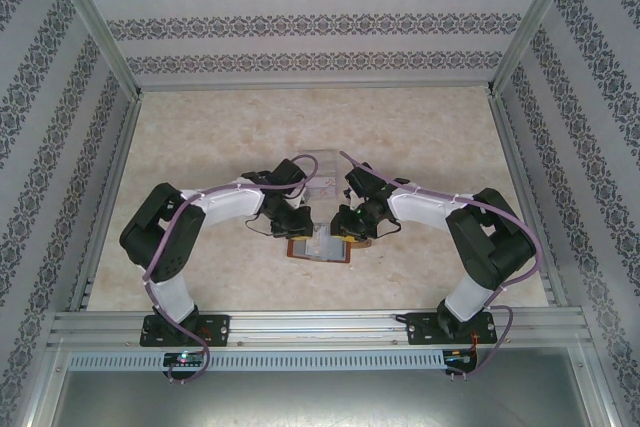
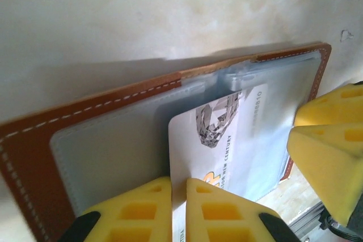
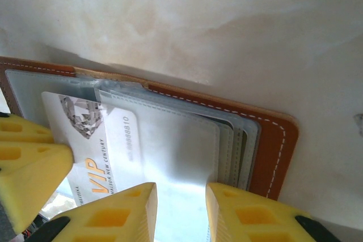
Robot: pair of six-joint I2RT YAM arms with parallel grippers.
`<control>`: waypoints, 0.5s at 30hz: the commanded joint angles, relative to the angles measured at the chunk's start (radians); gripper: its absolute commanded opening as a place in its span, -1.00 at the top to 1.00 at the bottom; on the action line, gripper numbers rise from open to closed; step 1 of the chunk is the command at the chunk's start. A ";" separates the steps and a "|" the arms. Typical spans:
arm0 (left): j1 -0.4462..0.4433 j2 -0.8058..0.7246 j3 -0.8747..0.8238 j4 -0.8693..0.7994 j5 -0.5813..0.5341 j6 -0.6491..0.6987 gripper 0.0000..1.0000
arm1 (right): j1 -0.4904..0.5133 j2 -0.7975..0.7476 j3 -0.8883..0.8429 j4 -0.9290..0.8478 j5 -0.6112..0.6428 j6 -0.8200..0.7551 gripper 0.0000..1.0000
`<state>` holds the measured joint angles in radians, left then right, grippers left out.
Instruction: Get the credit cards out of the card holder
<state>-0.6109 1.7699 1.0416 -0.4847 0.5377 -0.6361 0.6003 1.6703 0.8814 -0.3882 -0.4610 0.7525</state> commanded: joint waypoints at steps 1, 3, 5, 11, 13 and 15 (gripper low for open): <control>0.014 -0.032 0.026 -0.103 -0.056 0.056 0.79 | 0.010 0.028 0.003 -0.051 0.021 -0.023 0.37; 0.016 -0.040 0.031 -0.119 -0.067 0.066 0.80 | 0.010 0.028 0.005 -0.051 0.021 -0.022 0.36; 0.016 -0.048 0.037 -0.138 -0.077 0.074 0.81 | 0.010 0.030 0.008 -0.052 0.021 -0.024 0.36; 0.019 -0.061 0.056 -0.187 -0.110 0.093 0.82 | 0.012 0.030 0.007 -0.054 0.021 -0.022 0.37; 0.020 -0.063 0.061 -0.202 -0.118 0.098 0.82 | 0.011 0.028 0.006 -0.054 0.021 -0.021 0.37; 0.020 -0.061 0.064 -0.206 -0.118 0.102 0.82 | 0.012 0.026 0.008 -0.054 0.021 -0.022 0.37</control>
<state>-0.6064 1.7321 1.0855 -0.6170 0.4583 -0.5674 0.6003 1.6749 0.8875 -0.3954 -0.4610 0.7521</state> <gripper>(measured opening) 0.093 0.316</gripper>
